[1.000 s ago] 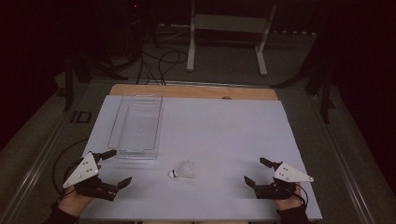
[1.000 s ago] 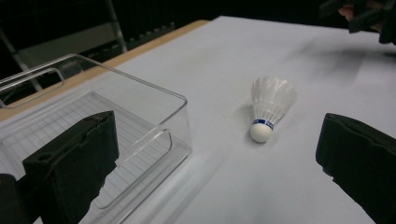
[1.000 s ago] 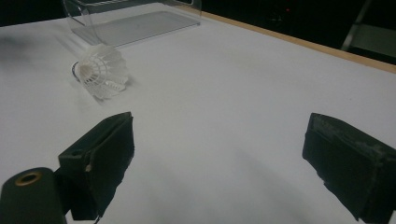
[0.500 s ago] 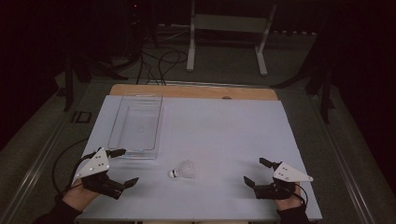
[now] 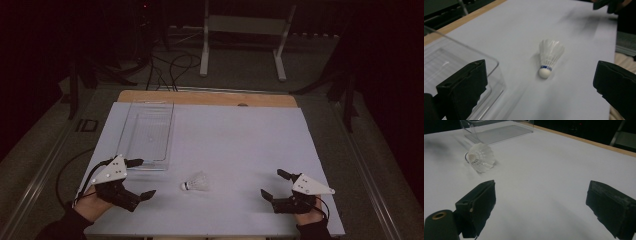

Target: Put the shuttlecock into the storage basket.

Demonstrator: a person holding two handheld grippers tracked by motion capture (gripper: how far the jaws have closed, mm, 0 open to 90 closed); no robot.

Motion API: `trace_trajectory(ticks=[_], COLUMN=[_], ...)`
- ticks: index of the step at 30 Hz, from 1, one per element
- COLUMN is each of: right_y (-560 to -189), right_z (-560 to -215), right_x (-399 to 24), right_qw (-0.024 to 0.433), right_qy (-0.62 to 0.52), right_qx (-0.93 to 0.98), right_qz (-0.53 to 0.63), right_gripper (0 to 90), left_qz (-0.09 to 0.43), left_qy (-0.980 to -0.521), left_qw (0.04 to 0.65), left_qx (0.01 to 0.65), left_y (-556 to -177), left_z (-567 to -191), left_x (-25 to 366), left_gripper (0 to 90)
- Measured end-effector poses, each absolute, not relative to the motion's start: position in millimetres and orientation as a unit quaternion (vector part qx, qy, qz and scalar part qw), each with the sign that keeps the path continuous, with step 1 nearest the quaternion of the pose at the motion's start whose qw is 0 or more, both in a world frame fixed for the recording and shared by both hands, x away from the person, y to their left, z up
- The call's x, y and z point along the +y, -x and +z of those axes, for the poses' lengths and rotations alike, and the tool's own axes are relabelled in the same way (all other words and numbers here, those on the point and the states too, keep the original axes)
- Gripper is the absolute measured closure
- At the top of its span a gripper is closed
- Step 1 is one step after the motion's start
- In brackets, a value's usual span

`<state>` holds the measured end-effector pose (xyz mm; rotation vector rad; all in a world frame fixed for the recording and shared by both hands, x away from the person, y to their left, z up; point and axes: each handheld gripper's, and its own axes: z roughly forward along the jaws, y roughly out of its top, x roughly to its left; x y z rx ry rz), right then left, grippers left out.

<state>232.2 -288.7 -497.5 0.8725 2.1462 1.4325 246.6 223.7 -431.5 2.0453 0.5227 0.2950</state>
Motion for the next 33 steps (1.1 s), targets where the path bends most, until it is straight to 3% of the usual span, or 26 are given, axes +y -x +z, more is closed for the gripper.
trace_trajectory(ticks=[7, 12, 33], right_y=[-231.9, -231.7, -231.1], right_z=[-497.1, -496.5, -495.0], right_x=[-288.4, -287.6, -285.0], right_qw=[0.208, 0.209, 0.208], right_qy=[-0.312, -0.313, -0.308], right_qx=[0.771, 0.772, 0.771], right_qz=[0.514, 0.512, 0.518], right_gripper=[8.9, 8.9, 8.9], left_qz=[0.117, 0.08, 0.074], left_qy=[-0.852, -0.872, -0.896], left_qw=[0.463, 0.439, 0.396], left_qx=[0.214, 0.203, 0.187], left_y=[-249.9, -253.0, -264.4], left_z=[-425.4, -422.0, -424.3], left_x=[213.5, 202.5, 167.4], left_gripper=[0.0, 0.0, 0.1])
